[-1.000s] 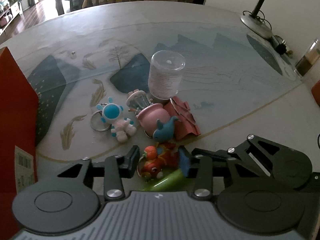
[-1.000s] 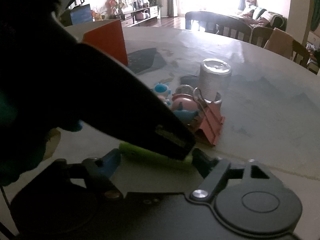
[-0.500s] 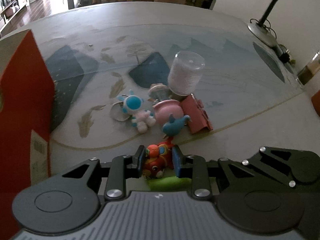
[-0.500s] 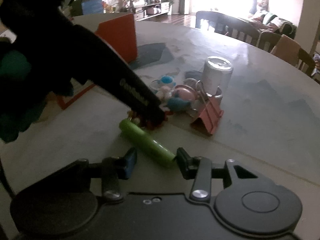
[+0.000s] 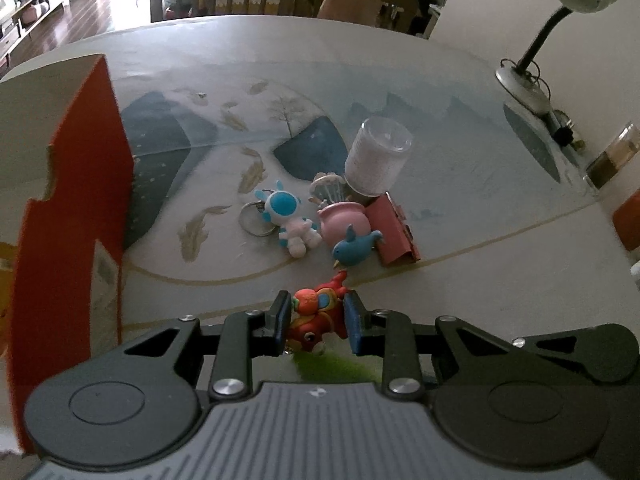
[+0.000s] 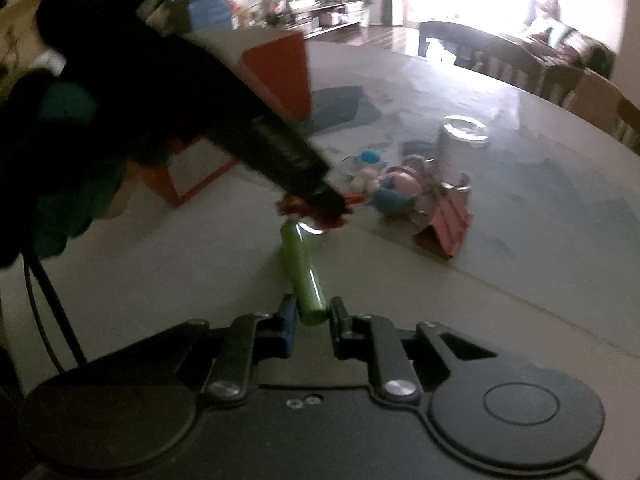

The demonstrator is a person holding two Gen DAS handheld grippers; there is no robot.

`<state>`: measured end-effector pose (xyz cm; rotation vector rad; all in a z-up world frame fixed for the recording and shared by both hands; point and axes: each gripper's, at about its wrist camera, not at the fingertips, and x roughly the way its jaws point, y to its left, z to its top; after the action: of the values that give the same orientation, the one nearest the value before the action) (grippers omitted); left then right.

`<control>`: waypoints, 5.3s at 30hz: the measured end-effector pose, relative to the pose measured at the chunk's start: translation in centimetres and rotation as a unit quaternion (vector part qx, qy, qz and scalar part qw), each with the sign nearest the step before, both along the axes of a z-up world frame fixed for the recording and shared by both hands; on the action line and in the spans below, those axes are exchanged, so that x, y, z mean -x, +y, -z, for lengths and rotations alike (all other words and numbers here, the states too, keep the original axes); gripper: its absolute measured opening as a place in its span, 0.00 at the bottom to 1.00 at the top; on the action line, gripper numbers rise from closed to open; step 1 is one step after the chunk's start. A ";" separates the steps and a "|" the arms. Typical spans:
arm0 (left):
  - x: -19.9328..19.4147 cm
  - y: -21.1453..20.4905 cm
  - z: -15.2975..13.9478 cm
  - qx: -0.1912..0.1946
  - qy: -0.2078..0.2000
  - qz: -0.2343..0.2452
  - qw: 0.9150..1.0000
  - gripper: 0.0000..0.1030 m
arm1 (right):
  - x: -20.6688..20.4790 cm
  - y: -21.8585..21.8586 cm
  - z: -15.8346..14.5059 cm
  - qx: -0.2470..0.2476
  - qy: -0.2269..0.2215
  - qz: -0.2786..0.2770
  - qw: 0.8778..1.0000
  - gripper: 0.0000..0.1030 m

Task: Organize rigid objects
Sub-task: 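Carry the keychain and marker with both tools into the cardboard box, then open the left tool releasing the keychain while the right tool drops the marker, then withdraw both tools from the box toward the remaining items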

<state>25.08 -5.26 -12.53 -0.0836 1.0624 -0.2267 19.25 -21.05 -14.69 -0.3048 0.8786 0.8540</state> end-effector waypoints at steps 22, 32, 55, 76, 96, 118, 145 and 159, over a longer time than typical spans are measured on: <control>3.3 4.1 -7.7 0.053 -0.035 -0.024 0.998 0.27 | -0.1 -2.1 -9.2 -0.089 -0.037 0.117 0.988 0.14; 3.4 8.3 -12.0 0.048 -0.070 -0.036 0.996 0.27 | -0.6 1.6 -12.5 -0.113 -0.072 0.113 0.985 0.14; 3.7 23.8 -13.9 0.010 -0.085 -0.105 0.991 0.27 | -0.4 15.8 -13.6 -0.105 -0.114 0.058 0.986 0.14; 0.6 29.7 -6.7 -0.045 -0.020 -0.093 0.994 0.27 | -0.1 23.9 -6.2 0.038 -0.106 0.040 0.993 0.14; 1.9 29.5 -4.8 -0.019 -0.006 -0.079 0.997 0.27 | 1.8 22.8 -6.7 0.010 -0.021 0.034 0.999 0.28; 6.4 22.1 -10.8 -0.011 -0.094 -0.032 0.995 0.27 | 3.2 17.4 -10.4 -0.073 -0.009 0.071 0.995 0.52; 6.9 8.8 -11.1 -0.009 -0.113 -0.011 0.993 0.63 | 1.6 3.8 -10.7 -0.104 -0.020 0.104 0.989 0.82; 3.4 3.1 -8.5 -0.017 -0.106 -0.048 0.993 0.86 | -2.4 -2.0 -8.0 -0.077 -0.028 0.100 0.992 0.93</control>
<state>21.65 -2.11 -4.02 -0.0785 0.8475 -0.1277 21.68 -23.10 -6.68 -0.1027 0.7716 0.7182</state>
